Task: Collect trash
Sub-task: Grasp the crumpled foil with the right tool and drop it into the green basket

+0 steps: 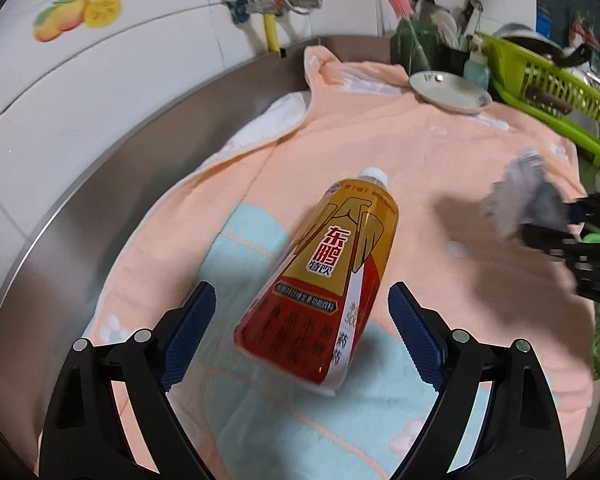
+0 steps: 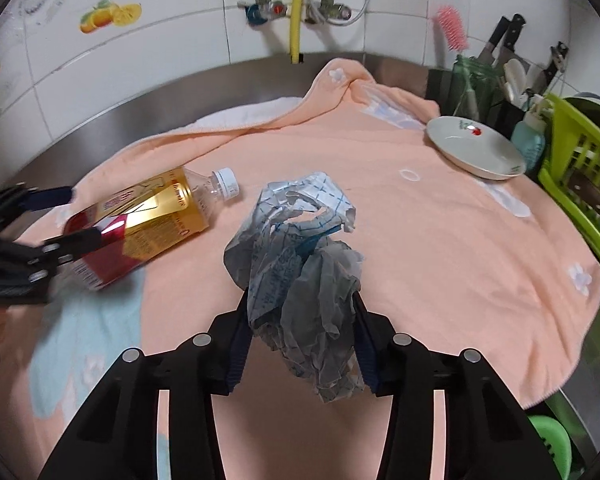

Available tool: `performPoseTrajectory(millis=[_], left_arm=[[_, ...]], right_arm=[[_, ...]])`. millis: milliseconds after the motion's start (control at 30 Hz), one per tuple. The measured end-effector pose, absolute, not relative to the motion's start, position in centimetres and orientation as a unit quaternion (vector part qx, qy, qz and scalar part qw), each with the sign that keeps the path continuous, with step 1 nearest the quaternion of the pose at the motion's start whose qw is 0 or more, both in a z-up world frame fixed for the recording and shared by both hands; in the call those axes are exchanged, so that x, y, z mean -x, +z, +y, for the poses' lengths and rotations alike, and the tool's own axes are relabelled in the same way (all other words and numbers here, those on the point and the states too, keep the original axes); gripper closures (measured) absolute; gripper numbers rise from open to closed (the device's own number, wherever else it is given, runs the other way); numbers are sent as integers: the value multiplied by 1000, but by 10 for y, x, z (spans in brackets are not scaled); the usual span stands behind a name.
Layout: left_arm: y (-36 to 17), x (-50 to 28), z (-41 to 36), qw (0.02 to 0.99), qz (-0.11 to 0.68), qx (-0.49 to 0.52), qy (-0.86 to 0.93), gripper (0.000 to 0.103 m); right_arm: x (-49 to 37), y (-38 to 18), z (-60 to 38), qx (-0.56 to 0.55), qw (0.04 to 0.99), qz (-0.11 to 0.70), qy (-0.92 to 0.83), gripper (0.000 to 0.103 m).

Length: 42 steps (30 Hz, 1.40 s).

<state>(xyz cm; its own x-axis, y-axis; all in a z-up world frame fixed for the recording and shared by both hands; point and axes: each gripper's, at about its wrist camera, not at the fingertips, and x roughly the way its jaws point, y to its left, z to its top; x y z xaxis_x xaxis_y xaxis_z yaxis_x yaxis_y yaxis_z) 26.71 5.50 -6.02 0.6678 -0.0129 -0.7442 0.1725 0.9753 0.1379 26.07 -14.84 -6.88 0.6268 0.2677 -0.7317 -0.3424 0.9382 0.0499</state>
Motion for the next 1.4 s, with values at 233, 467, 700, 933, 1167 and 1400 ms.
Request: performPoseTrajectory(millis=[233, 467, 700, 933, 1167, 1400], left_arm=[[-76, -287, 50, 898, 422, -107, -58, 16], [-87, -298, 37, 893, 430, -118, -68, 24], [-84, -288, 29, 898, 419, -121, -55, 29], [-71, -258, 19, 904, 406, -110, -76, 33], [-61, -219, -9, 908, 389, -110, -113, 39], [-64, -200, -23, 905, 393, -108, -123, 40]], right_arm=[[-224, -59, -174, 31, 907, 385, 168, 60], [-187, -51, -204, 11, 917, 372, 147, 60], [-154, -49, -244, 4, 921, 374, 110, 60], [-122, -64, -305, 3, 916, 399, 39, 60], [-103, -85, -356, -27, 904, 426, -13, 47], [-85, -81, -369, -30, 912, 408, -22, 20]])
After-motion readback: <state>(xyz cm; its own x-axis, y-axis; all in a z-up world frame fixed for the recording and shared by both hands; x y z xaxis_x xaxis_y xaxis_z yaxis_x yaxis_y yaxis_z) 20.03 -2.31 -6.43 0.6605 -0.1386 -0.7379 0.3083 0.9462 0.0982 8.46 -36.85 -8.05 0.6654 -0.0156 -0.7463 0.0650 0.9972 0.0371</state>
